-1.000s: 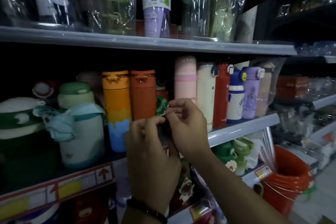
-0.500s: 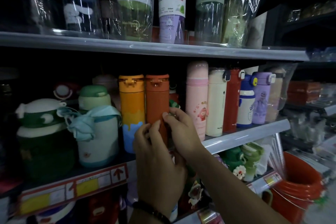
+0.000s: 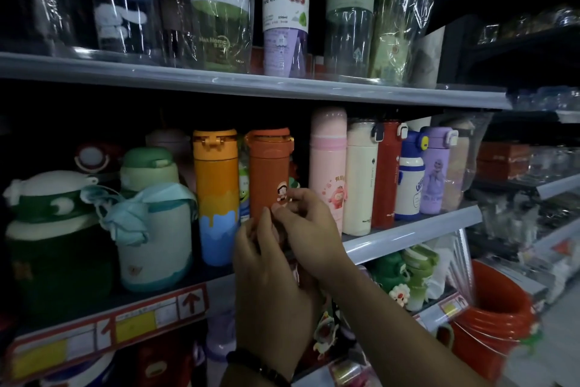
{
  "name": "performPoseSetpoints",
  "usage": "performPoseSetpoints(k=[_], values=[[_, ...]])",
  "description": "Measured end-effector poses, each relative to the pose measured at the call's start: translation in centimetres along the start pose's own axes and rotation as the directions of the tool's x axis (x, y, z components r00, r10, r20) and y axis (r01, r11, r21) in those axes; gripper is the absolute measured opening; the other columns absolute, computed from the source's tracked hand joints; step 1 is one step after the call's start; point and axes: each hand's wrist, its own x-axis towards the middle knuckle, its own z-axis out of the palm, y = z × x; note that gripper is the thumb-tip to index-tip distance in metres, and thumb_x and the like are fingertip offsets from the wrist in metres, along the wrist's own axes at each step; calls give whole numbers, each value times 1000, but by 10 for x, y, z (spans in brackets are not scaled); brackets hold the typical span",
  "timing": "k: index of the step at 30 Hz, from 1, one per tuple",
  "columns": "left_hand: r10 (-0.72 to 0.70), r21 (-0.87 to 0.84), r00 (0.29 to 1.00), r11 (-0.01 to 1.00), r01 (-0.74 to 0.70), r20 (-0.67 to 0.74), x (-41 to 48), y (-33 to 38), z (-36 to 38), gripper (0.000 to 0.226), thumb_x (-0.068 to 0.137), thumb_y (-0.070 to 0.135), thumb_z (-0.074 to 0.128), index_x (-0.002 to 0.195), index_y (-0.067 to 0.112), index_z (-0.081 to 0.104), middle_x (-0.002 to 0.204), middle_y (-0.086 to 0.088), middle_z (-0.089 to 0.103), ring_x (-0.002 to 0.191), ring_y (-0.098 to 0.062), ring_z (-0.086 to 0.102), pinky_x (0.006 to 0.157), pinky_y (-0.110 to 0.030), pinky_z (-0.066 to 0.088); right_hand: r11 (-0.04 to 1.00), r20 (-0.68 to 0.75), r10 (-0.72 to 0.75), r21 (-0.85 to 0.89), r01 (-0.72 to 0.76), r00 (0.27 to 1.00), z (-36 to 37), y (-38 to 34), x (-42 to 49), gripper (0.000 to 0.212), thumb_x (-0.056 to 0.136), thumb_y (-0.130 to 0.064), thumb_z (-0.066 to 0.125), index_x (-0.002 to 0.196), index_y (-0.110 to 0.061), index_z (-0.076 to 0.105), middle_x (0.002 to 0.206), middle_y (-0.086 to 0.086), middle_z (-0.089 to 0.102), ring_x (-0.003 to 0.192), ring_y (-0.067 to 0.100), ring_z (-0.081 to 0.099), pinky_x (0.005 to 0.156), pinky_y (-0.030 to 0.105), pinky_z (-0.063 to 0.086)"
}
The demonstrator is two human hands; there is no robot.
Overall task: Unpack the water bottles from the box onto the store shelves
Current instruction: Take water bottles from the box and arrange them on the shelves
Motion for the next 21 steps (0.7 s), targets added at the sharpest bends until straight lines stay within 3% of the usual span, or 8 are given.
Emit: performPoseSetpoints(k=[4,7,9,12,15,19,21], values=[[-30,-73,998,997,35,60,3,-1,0,102,74,22,83,160,14,30,158,-6,39,143,-24,42,110,-27,36,999,10,14,-33,-13,1000,-1,3,-4,37,90,-37,70,124,-36,56,112,-5,77,101,14,75,95,47,61],[-65,-91,997,993,69,47,4,-2,3,91,79,49,57,157,9,36,156,-9,45,143,-28,44,115,-30,31,997,-23,-5,-71,3,1000,-4,5,-5,44,92,-31,76,129,-34,53,114,-7,75,102,10,74,95,44,62],[-69,-134,996,988,76,55,5,-2,5,95,75,54,47,158,10,36,154,-7,44,141,-26,44,113,-28,32,997,-39,-16,-82,13,999,-6,4,-8,51,91,-31,79,134,-31,52,116,-8,74,103,9,74,95,41,62],[-48,-172,994,983,64,93,6,-1,2,99,71,48,59,160,14,31,149,-3,38,134,-21,47,104,-21,36,988,-43,-50,-145,43,998,-8,-1,-12,52,93,-29,77,139,-29,52,117,-10,73,103,5,72,95,33,61],[-19,-161,990,986,42,141,9,-7,1,105,70,42,69,163,18,25,153,1,37,139,-16,42,106,-21,33,972,-76,-95,-223,76,993,-11,-1,-14,44,93,-23,74,133,-32,57,110,-16,74,97,0,71,92,25,59],[-1,-167,983,986,31,182,13,-10,1,106,73,47,72,164,24,22,154,8,42,141,-11,43,115,-35,42,938,-131,-149,-332,98,980,-16,-1,-15,40,95,-21,73,131,-32,60,111,-17,72,95,-6,65,75,0,44],[13,-158,983,987,16,181,14,-8,2,105,73,48,72,163,25,23,152,10,44,140,-11,44,115,-39,43,922,-160,-165,-375,95,973,-18,-1,-16,41,94,-22,74,132,-30,61,112,-15,71,99,1,65,80,4,46]])
